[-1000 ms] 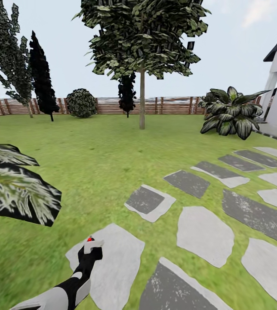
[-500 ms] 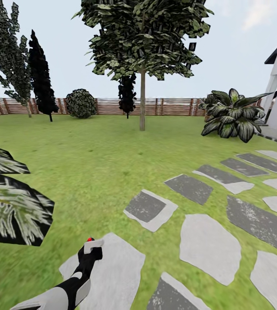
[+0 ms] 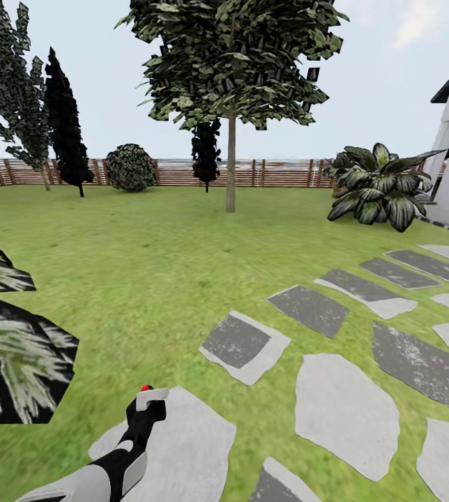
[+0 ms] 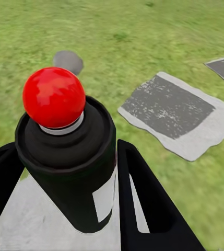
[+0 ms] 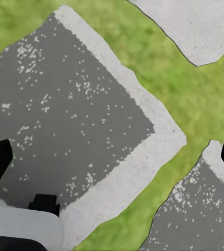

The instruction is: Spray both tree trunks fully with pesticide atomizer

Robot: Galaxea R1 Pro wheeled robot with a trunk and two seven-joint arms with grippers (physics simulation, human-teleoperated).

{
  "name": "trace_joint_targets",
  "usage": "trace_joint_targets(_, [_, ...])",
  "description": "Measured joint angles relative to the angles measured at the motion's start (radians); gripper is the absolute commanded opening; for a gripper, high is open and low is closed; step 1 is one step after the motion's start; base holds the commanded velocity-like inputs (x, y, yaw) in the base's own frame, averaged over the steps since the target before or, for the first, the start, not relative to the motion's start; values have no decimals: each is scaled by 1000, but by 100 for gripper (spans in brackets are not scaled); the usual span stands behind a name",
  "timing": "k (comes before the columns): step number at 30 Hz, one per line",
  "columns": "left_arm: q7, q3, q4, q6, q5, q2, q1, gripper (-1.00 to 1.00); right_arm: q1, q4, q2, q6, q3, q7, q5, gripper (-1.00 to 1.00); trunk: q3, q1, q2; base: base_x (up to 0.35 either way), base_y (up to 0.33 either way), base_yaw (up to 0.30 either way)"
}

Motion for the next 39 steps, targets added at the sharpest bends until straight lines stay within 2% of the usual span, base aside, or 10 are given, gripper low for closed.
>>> trace_joint_targets(39, [0, 0, 0, 0, 0, 0, 0, -100, 0, 0, 0, 0, 0, 0, 0, 100, 2, 0, 0, 327, 0, 0])
